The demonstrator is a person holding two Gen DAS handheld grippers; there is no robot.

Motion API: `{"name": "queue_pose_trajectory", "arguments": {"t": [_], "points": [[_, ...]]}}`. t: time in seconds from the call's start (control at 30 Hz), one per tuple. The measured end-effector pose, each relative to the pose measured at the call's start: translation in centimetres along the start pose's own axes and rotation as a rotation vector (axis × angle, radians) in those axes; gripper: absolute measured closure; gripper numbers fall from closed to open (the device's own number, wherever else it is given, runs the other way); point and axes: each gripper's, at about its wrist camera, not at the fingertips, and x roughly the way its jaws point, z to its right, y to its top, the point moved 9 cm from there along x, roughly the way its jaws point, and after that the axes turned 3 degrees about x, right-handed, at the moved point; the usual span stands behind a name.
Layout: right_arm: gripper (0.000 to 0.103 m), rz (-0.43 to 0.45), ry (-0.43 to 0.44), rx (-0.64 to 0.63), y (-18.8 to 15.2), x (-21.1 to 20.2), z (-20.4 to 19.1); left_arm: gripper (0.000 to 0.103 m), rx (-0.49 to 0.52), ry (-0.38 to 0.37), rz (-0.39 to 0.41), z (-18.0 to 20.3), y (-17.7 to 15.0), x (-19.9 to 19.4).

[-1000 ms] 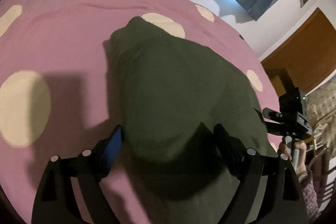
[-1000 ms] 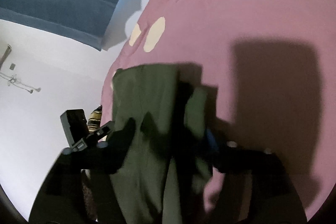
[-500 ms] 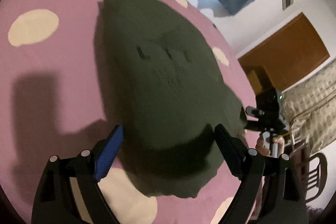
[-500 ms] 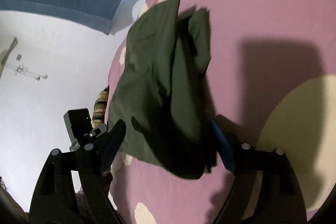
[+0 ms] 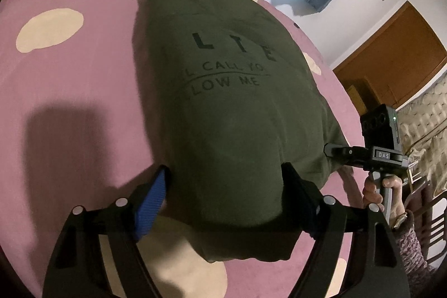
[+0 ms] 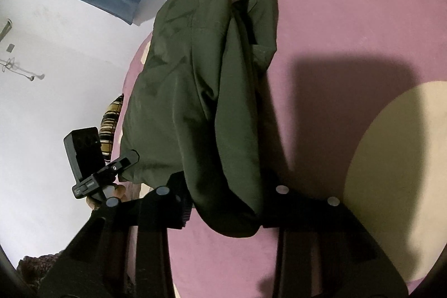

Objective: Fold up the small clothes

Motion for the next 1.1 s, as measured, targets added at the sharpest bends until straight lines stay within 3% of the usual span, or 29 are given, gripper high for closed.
{"name": "queue_pose_trajectory", "arguments": {"t": [0.53, 0.7, 0.77, 0.87, 0.97, 1.1], "points": [[0.067, 0.02, 0.035, 0.016, -0.4, -0.4, 0.7, 0.022, 0.007, 0.0, 0.006, -0.3, -0.3, -0.3], [0.056, 0.027, 0.078, 0.034, -0.2, -0.9, 0.6, 0.021, 0.008, 0.001, 0.024, -0.2, -0.2, -0.8], [0.038, 0.034, 0.09, 0.034, 0.0, -1.5, 0.2, 0.02, 0.013, 0.003, 0.043, 0.0, -0.2, -1.7], [0.022, 0.082, 0.032, 0.003, 0.8, -3.2, 0.1, 0.017, 0.032, 0.003, 0.068, 0.0, 0.2, -2.9], [0.02, 0.103, 0.01, 0.009, 1.9, -4.3, 0.9, 0.016, 0.017, -0.007, 0.067, -1.2, 0.9, -3.3], [0.019, 0.082, 0.011, 0.043, 3.8, -3.5, 2.1, 0.014, -0.037, -0.08, 0.032, -2.0, 2.2, -2.1]]}}
